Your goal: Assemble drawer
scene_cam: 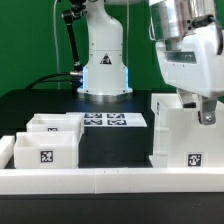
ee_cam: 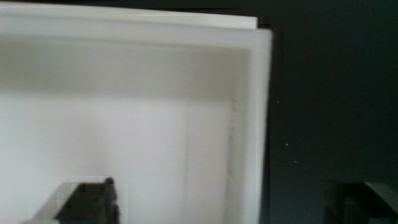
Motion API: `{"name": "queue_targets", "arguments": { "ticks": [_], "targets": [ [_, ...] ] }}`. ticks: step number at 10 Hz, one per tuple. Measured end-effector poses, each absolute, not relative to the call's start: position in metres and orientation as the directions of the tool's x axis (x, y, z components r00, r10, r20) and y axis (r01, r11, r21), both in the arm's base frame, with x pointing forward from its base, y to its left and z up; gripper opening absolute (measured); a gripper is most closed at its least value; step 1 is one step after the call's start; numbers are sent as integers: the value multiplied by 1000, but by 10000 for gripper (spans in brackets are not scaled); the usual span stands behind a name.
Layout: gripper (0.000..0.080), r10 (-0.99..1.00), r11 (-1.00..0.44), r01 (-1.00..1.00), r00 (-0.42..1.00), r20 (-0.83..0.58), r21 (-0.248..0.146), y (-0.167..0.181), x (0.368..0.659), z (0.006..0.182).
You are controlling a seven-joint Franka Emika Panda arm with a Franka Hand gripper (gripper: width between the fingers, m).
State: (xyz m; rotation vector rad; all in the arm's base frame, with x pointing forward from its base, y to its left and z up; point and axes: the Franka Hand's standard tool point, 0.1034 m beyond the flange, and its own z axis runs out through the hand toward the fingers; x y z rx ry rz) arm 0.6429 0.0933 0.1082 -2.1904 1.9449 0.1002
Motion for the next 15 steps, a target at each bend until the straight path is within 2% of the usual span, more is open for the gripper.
{"name": "queue_targets", "arguments": {
  "ticks": [3, 5, 8, 9, 10, 11, 15],
  "targets": [
    [643, -912, -351, -925, 372, -170, -145, 80, 634, 138],
    [649, -865, -452, -879, 473, -165, -152, 73, 631, 147],
    [649, -860, -461, -874, 483, -164, -152, 75, 631, 145],
    [649, -764, -611, -778, 628, -146, -149, 71, 625, 143],
    [649, -632, -753, -648, 761, -148, -118, 59, 615, 140],
    [649, -512, -843, -525, 850, -121, -119, 50, 614, 140],
    [649, -149, -979, -156, 987, -59, -129, 42, 610, 136]
  ]
}}
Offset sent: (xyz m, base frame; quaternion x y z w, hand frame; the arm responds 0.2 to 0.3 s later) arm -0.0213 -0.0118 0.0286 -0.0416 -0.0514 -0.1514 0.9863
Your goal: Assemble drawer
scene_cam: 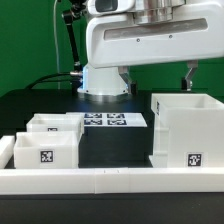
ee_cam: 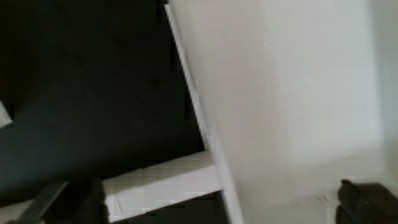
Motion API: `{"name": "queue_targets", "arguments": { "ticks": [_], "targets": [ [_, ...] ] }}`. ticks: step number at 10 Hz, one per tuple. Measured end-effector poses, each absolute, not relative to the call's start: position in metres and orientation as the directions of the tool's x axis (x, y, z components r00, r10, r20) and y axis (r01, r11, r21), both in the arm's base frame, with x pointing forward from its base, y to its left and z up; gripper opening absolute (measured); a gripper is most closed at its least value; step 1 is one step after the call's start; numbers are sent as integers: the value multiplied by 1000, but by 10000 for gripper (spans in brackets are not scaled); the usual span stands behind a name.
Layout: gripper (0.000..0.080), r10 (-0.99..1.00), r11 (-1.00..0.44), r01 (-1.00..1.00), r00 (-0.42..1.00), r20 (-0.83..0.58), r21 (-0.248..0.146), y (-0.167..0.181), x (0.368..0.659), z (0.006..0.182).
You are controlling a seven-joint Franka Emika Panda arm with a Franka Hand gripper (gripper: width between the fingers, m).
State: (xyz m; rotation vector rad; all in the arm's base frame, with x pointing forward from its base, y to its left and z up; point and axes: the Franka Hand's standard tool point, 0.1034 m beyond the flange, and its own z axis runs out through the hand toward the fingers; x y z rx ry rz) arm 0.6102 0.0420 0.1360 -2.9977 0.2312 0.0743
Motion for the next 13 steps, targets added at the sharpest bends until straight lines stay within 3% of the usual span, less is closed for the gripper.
{"name": "queue_targets", "arguments": {
  "ticks": [2, 5, 8, 13],
  "targets": [
    [649, 6, -991, 1, 999, -40, -136, 39, 609, 135],
    [649, 173, -978, 171, 985, -9, -120, -23, 580, 120],
    [649, 204, -975, 206, 979, 32, -83, -68, 565, 96],
    [649, 194, -977, 195, 981, 27, -89, -72, 564, 90]
  ]
}}
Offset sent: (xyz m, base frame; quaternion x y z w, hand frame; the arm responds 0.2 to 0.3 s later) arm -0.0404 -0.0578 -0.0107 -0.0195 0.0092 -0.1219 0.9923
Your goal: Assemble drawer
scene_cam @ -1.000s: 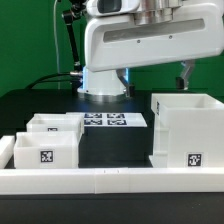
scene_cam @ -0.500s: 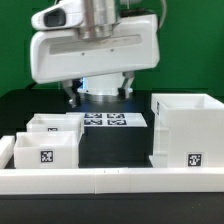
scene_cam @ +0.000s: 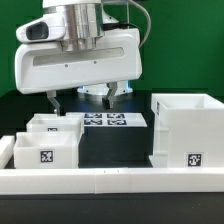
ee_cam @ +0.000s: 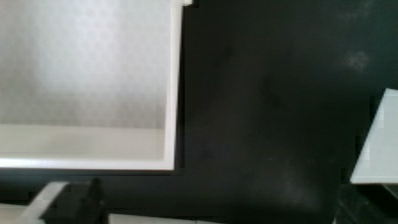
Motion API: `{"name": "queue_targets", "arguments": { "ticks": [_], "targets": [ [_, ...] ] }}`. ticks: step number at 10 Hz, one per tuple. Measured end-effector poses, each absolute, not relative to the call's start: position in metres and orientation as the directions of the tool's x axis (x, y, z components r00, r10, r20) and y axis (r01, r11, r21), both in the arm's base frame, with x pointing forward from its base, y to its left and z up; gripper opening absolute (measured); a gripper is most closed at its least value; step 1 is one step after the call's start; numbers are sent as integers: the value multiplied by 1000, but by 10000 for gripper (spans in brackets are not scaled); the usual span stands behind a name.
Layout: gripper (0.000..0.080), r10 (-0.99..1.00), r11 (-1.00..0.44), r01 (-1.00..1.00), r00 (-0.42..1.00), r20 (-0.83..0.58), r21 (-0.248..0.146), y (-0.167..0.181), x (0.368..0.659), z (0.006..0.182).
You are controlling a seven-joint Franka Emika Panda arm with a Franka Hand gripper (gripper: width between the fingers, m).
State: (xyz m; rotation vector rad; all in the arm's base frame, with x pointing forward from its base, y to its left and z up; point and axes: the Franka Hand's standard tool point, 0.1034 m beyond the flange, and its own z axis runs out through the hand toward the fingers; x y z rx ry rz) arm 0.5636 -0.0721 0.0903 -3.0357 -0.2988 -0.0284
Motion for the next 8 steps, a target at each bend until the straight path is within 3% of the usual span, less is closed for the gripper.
{"name": "queue_targets", "arguments": {
  "ticks": [4, 8],
  "targets": [
    [649, 207, -977, 208, 978, 36, -42, -85, 542, 43],
    [649, 204, -979, 205, 978, 30, -20, -90, 535, 13]
  ]
}}
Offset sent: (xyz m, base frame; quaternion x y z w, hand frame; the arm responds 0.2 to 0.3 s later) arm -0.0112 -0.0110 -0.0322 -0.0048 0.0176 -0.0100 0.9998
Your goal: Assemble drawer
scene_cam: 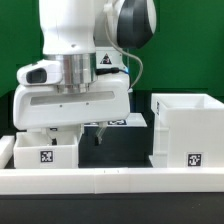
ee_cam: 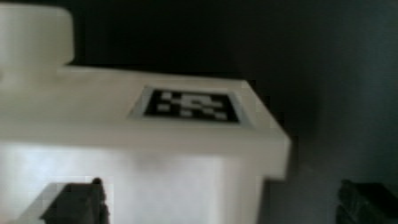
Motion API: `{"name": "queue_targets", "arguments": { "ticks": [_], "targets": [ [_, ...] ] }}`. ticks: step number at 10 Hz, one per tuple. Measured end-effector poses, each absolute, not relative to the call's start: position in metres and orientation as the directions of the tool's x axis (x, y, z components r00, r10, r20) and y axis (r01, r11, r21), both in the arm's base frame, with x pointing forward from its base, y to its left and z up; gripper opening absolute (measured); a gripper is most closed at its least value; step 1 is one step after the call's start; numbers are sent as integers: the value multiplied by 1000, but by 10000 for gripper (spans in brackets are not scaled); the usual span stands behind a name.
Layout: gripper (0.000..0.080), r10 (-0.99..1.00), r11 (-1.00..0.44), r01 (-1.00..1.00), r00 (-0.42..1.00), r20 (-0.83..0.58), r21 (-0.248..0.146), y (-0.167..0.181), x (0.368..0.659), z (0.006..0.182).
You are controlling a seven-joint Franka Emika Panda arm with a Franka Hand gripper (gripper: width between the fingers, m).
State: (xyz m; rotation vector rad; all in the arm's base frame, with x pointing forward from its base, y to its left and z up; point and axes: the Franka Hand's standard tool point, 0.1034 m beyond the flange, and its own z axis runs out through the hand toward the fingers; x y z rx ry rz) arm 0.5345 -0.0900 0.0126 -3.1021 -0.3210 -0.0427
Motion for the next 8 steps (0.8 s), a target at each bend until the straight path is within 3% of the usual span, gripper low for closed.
{"name": "queue_targets", "arguments": {
  "ticks": [5, 6, 7, 8],
  "targets": [
    [649, 201, -979, 201, 979, 14, -23, -90, 526, 5],
    [515, 202, -979, 203, 979, 14, -23, -89, 527, 5],
    [515, 203, -979, 204, 979, 14, -23, -89, 527, 5],
    [377, 203, -979, 204, 979, 14, -24, -89, 527, 5]
  ]
}}
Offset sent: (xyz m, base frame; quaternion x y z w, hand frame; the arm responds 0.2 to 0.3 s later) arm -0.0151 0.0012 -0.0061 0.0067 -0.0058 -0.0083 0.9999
